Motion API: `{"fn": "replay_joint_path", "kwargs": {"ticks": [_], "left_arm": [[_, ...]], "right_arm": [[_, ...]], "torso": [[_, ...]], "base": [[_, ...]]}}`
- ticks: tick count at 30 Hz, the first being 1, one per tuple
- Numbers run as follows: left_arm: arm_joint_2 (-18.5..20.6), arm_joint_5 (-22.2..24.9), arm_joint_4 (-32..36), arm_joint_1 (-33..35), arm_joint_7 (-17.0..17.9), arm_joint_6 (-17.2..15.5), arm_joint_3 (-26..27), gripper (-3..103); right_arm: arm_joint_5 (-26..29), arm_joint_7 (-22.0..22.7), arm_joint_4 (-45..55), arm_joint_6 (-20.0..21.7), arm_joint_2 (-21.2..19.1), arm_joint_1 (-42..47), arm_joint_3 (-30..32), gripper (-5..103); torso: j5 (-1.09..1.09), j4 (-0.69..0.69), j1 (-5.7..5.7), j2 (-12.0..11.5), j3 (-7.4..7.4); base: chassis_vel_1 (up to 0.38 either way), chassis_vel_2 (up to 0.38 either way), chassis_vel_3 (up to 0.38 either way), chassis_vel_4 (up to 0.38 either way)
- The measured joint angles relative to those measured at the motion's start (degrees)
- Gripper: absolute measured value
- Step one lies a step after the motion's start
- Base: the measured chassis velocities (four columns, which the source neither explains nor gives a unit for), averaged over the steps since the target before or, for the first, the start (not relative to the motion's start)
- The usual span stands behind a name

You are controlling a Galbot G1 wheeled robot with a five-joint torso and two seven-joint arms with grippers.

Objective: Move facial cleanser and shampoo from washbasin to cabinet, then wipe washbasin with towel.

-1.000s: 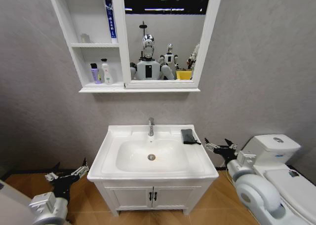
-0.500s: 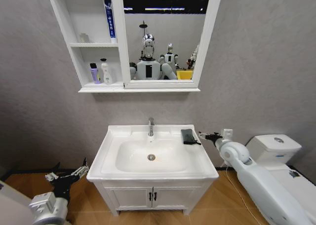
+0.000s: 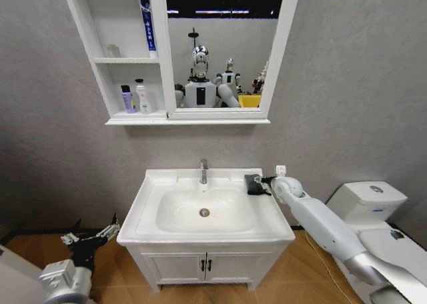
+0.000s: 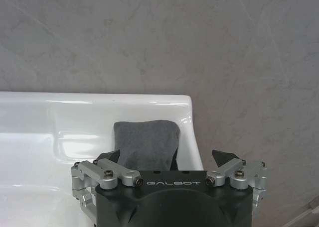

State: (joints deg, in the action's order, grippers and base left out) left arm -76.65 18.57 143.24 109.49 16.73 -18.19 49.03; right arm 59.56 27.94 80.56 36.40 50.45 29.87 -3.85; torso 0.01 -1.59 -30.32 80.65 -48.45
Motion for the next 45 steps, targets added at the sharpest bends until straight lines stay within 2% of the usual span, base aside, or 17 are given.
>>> {"fn": "replay_joint_path", "kwargs": {"ticks": [5,17,22,34,42,45], "left_arm": [[0.00,0.00,0.00,0.00,0.00,0.00,0.00,100],[0.00,0.00,0.00,0.00,0.00,0.00,0.00,100],[0.00,0.00,0.00,0.00,0.00,0.00,0.00,100],[0.00,0.00,0.00,0.00,0.00,0.00,0.00,100],[0.00,0.00,0.00,0.00,0.00,0.00,0.00,100],[0.00,0.00,0.00,0.00,0.00,0.00,0.00,100]], "right_arm": [[0.27,0.22,-0.86,0.15,0.80,-0.83,-1.89,100],[-0.75,0.14,-2.82,-0.70,1.41,-0.72,-1.98,101],[-0.94,0.09,-2.86,-0.93,1.40,-0.46,-2.23,98],[-1.08,0.06,-3.09,-1.63,1.61,0.29,-2.41,68],[-1.15,-0.53,-3.18,-1.82,1.82,0.49,-2.54,70],[-1.26,-0.75,-3.40,-1.92,1.93,0.52,-2.55,74]], "torso": [[0.00,0.01,0.00,0.00,0.00],[0.01,0.01,0.00,0.01,0.00],[0.00,0.00,0.01,0.01,0.00],[0.00,0.01,0.01,0.01,0.00],[0.00,0.00,0.01,0.01,0.00],[0.00,0.00,0.01,0.01,0.00]], "base": [[0.000,0.000,0.000,0.000],[0.000,0.000,0.000,0.000],[0.000,0.000,0.000,0.000],[0.000,0.000,0.000,0.000],[0.000,0.000,0.000,0.000],[0.000,0.000,0.000,0.000]]}}
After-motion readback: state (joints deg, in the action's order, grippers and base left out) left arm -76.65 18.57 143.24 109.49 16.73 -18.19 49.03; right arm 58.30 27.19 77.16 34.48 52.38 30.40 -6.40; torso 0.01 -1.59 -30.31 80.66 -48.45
